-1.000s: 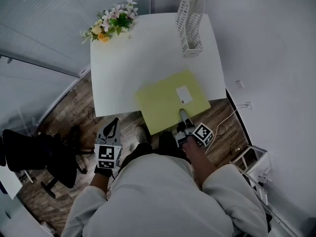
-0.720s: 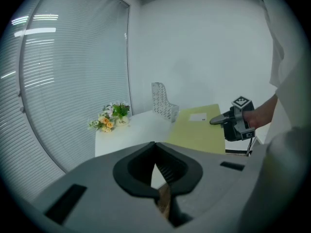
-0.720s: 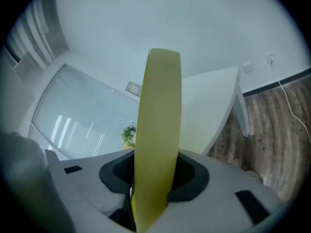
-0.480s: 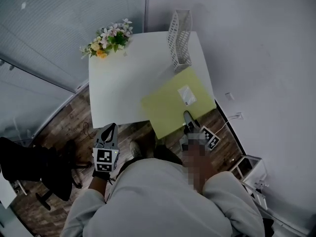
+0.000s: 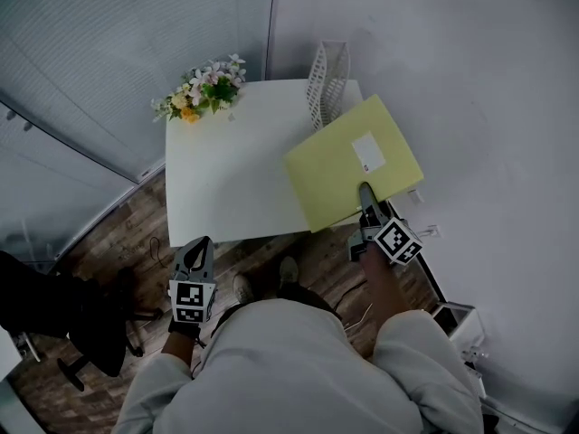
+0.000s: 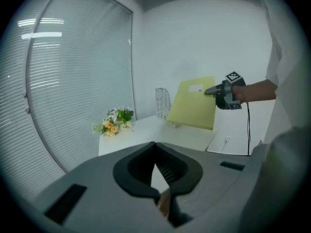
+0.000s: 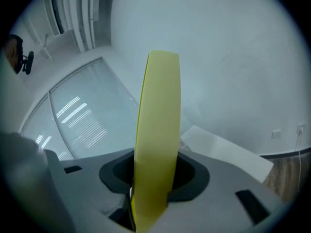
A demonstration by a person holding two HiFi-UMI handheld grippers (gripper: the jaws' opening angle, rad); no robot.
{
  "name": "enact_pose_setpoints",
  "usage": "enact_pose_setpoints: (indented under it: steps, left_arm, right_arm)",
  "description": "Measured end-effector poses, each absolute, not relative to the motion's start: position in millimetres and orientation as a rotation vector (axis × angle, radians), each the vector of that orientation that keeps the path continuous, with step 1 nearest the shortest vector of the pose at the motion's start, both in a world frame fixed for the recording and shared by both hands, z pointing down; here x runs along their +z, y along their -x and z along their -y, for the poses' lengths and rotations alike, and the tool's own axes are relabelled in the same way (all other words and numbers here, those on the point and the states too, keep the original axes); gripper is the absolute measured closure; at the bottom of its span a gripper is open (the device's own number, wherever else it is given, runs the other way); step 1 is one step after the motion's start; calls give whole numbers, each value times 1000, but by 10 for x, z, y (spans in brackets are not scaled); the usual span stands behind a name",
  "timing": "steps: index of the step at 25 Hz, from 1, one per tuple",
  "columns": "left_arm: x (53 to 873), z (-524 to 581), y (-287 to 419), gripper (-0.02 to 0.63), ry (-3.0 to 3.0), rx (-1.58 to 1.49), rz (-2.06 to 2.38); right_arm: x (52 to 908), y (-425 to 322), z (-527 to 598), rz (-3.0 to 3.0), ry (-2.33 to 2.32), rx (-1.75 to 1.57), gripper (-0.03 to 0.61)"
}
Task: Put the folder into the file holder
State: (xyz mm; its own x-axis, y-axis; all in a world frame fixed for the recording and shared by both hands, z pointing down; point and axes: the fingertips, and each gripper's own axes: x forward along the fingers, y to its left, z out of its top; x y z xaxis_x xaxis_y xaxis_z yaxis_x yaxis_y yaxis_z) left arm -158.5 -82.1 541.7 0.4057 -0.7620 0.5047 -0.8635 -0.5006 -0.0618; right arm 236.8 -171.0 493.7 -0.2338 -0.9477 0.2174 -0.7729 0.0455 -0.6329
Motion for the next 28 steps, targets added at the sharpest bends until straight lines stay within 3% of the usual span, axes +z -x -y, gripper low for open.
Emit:
enact_pose_setpoints:
  steps: [28]
  left_arm:
    - [5522,876,1742,606,-2297,720,1569]
  right_arm:
    - [3918,-2773,3410,-2283,2129,-360,413]
